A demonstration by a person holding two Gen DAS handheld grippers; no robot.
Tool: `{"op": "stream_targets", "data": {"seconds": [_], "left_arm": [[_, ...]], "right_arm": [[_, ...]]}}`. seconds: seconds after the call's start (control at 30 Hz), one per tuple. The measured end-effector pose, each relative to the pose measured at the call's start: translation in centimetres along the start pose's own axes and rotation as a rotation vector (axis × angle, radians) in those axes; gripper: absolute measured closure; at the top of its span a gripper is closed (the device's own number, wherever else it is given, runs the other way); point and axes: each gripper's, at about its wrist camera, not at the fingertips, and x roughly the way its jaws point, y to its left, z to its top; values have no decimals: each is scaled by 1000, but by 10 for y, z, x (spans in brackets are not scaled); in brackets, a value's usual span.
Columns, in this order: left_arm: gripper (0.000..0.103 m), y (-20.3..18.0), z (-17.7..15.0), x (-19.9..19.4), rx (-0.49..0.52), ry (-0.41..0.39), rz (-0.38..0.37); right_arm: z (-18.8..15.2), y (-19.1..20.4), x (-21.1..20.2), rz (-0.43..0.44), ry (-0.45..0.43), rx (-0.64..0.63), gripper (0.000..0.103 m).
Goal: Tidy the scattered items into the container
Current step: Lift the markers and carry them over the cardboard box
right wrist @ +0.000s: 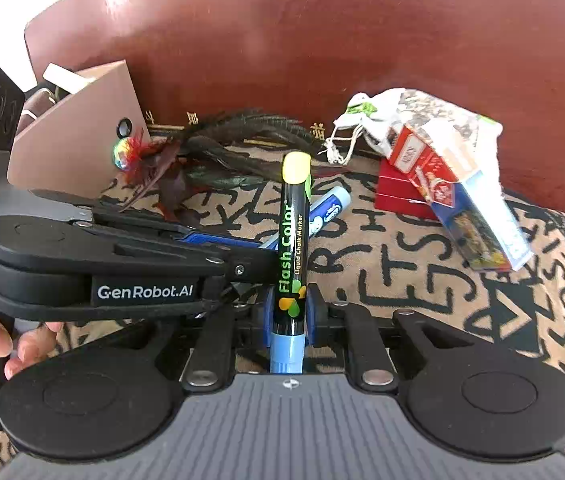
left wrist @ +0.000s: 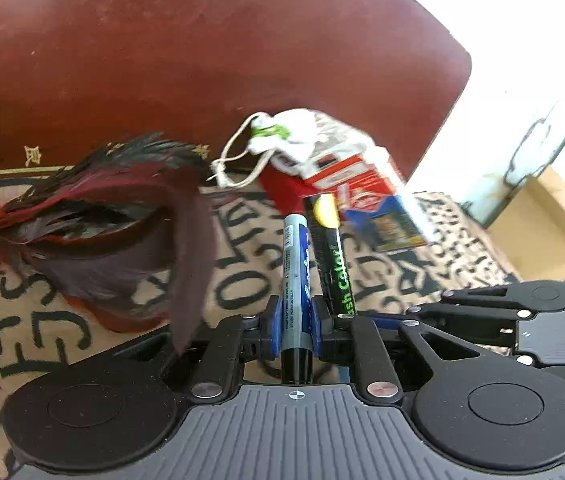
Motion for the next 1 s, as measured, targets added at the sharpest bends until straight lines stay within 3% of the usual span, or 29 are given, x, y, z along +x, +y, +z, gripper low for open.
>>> {"op": "stream_targets", "data": {"seconds": [0.23,0.5,1.0], "left_arm": [[91,-25,12,-47,26,-106,-29],[91,-29,29,-134,81,-271,-4],[92,89,47,-262,-39,-442,172]], "right_arm": [[12,15,-41,10,-82,6,85],[52,69,-73,110,-165,-62,85],[135,219,-48,254,-201,-269,85]]}}
